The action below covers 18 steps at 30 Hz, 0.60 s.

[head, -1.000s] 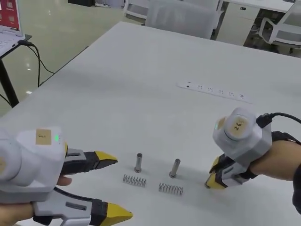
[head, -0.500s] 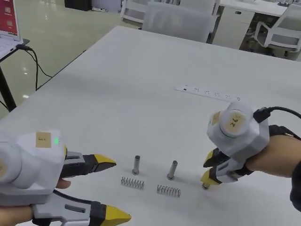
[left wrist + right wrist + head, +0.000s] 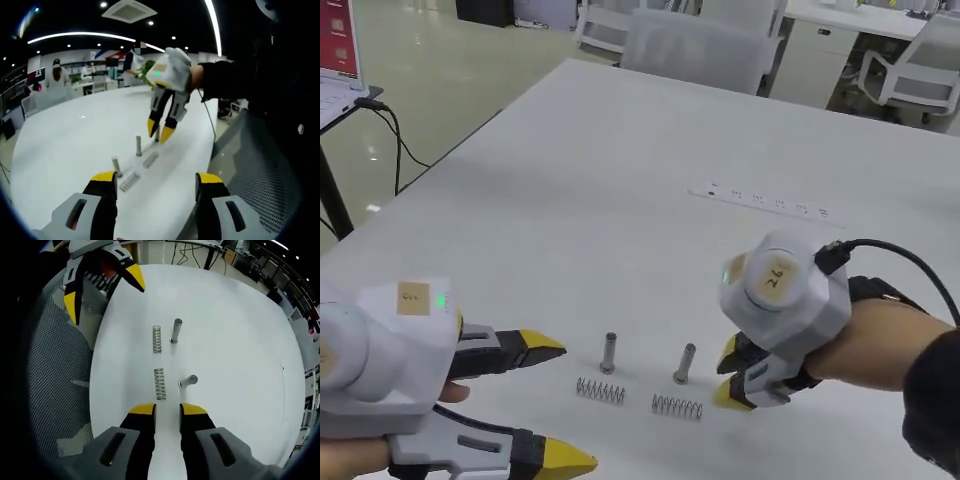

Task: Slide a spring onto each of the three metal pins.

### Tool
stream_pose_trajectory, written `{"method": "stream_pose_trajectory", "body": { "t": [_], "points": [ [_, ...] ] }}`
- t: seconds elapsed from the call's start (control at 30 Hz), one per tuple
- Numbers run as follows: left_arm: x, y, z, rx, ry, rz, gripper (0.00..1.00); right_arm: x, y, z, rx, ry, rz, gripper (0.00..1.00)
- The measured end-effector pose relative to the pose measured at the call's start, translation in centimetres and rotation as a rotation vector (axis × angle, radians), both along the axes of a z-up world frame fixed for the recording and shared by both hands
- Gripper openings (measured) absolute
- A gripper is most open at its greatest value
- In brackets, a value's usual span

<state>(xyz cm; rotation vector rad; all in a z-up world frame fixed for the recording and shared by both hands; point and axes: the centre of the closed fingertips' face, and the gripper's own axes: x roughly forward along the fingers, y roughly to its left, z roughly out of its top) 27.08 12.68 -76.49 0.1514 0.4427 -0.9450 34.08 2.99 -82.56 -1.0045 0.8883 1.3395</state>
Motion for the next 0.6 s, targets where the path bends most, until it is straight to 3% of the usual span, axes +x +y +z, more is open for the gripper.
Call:
{"method": "stream_pose_trajectory", "body": {
  "t": [0.6],
  "points": [
    [0.0, 0.0, -0.2, 0.003, 0.01, 0.002, 0.57, -0.8, 1.1, -3.1, -0.023, 0.049, 0.027, 0.12]
  ]
}}
